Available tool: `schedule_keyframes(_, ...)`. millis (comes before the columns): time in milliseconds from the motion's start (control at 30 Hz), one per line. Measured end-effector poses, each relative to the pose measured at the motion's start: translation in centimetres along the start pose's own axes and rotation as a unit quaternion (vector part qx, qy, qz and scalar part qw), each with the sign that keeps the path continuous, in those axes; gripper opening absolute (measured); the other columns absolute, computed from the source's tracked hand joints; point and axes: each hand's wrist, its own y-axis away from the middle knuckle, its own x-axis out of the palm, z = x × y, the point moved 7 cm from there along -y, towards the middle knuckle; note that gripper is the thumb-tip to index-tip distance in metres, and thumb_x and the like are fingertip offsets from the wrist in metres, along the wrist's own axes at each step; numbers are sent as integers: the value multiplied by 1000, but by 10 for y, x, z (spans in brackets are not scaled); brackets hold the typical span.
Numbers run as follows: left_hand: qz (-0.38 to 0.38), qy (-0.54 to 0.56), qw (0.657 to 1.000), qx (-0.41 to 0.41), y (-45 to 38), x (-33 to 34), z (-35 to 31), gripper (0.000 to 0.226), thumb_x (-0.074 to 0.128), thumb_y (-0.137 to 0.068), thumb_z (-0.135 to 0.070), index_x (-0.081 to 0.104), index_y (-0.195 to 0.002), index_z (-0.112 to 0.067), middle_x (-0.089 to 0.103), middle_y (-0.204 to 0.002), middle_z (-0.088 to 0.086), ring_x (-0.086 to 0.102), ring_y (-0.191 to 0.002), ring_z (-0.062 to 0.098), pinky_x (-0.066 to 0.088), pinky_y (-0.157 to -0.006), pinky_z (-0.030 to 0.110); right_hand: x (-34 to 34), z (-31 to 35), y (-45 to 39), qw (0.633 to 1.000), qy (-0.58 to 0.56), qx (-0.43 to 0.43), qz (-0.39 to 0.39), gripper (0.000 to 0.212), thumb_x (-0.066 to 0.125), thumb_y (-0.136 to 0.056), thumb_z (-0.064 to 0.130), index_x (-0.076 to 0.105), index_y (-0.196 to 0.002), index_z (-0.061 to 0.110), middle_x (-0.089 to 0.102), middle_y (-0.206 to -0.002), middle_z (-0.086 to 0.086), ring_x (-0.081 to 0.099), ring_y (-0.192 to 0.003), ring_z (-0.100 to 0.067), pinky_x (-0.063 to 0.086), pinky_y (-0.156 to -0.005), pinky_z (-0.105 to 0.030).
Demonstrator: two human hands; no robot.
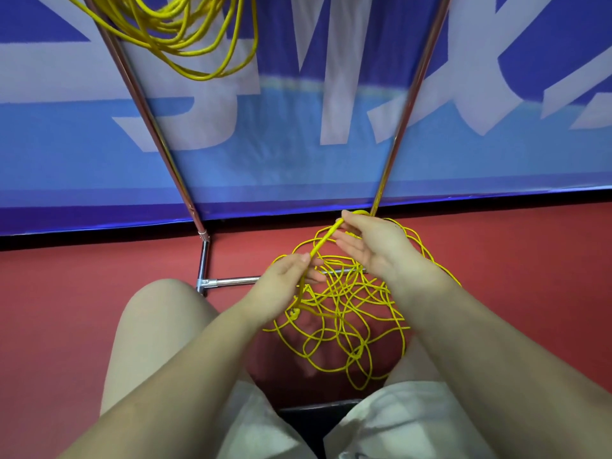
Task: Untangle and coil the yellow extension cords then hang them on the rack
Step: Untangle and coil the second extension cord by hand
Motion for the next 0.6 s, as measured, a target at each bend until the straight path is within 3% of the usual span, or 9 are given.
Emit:
schedule_keyframes(100, -12, -83, 994, 65, -2, -6, -7, 20, 37, -101, -13, 54, -95, -22, 64, -84, -3, 57, -85, 19, 45, -83, 35, 2, 5, -1, 1000, -30, -6, -6, 6, 60, -90, 14, 57, -92, 10, 61, -82, -3, 65, -73, -16, 56, -55, -20)
schedule_keyframes(167, -43, -80, 992, 85, -3, -12, -12, 23, 36, -101, -9, 54, -92, -21, 62, -79, -3, 61, -78, 15, 48, -87, 43, 6, 8, 1, 997, -69, -18, 21, 4, 56, -92, 15, 55, -92, 11, 63, -90, -6, 65, -78, -18, 57, -62, -25)
schedule_keyframes(233, -80, -30, 994, 70, -5, -19, -14, 25, 35, -101, -8, 55, -89, -20, 61, -76, -1, 61, -69, 8, 50, -82, 43, 11, 2, 4, 996, -52, -25, 62, 9, 53, -94, 18, 55, -101, 14, 64, -101, -8, 65, -87, -19, 56, -72, -30)
schedule_keyframes(300, -93, 66, 993, 30, -7, -22, -13, 25, 34, -102, -11, 55, -91, -19, 60, -78, 1, 62, -66, 7, 53, -69, 35, 11, -15, 7, 990, 107, -47, 80, 18, 54, -93, 19, 54, -111, 16, 63, -107, -7, 63, -93, -18, 51, -78, -28)
schedule_keyframes(367, -101, 157, 982, -5, -9, -27, -12, 24, 34, -102, -15, 55, -93, -18, 62, -80, 1, 65, -67, 8, 55, -58, 27, 10, -37, 11, 945, 300, -82, 102, 30, 59, -90, 18, 55, -119, 13, 61, -109, -5, 59, -96, -14, 47, -77, -20)
schedule_keyframes(433, -110, 234, 966, -22, -11, -32, -15, 23, 34, -102, -16, 55, -94, -17, 63, -83, 1, 67, -68, 7, 56, -55, 26, 5, -59, 12, 892, 418, -115, 130, 34, 64, -87, 16, 57, -119, 8, 60, -106, -4, 57, -95, -10, 44, -77, -13)
schedule_keyframes(533, -127, 322, 937, -35, -15, -40, -19, 20, 34, -102, -15, 53, -96, -15, 62, -93, 1, 65, -80, 11, 54, -60, 32, -3, -63, 15, 840, 497, -182, 117, 28, 65, -85, 11, 61, -113, 7, 59, -96, 6, 54, -82, 3, 36, -74, -5)
schedule_keyframes(600, -125, 377, 917, -36, -17, -42, -21, 19, 34, -102, -16, 53, -100, -14, 64, -97, 3, 65, -86, 15, 55, -62, 35, -1, -56, 16, 859, 457, -198, 116, 18, 62, -86, 3, 64, -103, 7, 61, -86, 10, 56, -68, 12, 39, -69, -2)
